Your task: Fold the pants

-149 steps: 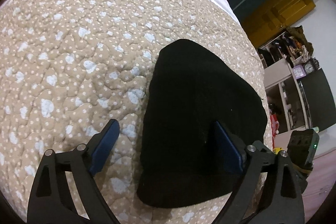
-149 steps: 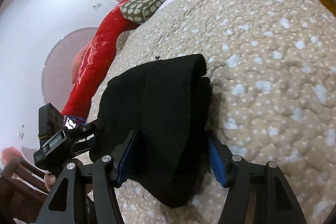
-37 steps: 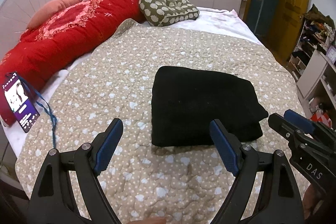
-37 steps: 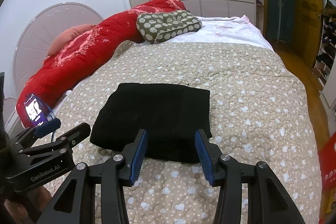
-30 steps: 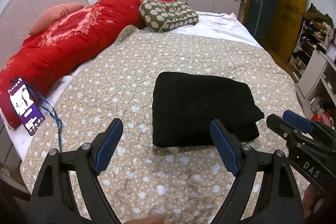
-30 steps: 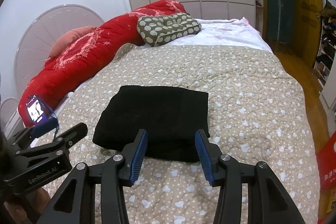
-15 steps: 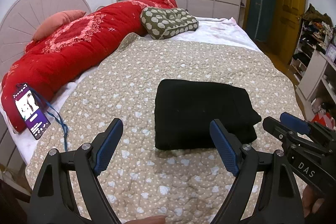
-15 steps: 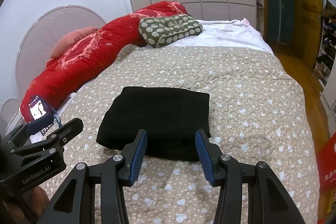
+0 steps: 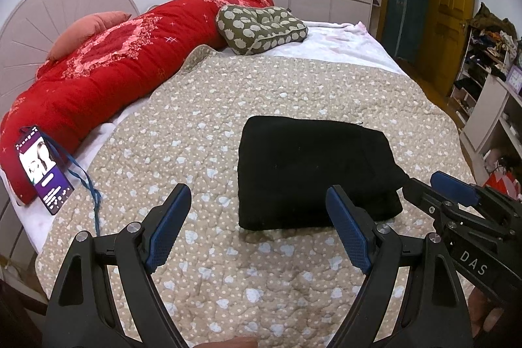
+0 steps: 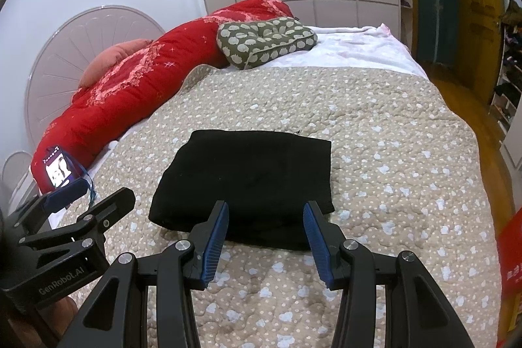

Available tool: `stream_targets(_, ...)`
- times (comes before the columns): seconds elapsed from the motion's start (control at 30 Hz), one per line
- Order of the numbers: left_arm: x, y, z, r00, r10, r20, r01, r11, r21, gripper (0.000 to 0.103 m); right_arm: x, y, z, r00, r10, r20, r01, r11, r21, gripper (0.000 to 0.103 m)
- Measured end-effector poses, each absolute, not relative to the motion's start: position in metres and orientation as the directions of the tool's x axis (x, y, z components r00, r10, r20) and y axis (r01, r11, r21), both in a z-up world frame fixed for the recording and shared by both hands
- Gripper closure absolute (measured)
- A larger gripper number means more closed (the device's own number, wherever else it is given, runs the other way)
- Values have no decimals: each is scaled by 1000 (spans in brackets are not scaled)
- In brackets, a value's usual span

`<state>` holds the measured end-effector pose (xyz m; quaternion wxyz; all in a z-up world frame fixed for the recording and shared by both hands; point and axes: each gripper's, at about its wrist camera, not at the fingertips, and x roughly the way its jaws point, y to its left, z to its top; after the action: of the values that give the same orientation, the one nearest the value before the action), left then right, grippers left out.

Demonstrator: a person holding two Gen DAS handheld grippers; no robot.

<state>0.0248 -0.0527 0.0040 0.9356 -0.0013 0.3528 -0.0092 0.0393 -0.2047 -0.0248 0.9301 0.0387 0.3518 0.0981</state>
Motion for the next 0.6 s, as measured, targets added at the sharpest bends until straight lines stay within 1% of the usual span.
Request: stream_targets(0.6, 33, -52, -8, 733, -19, -680, 13, 1000, -14, 18, 48, -205, -36, 714, 212, -667, -148, 977, 152, 57)
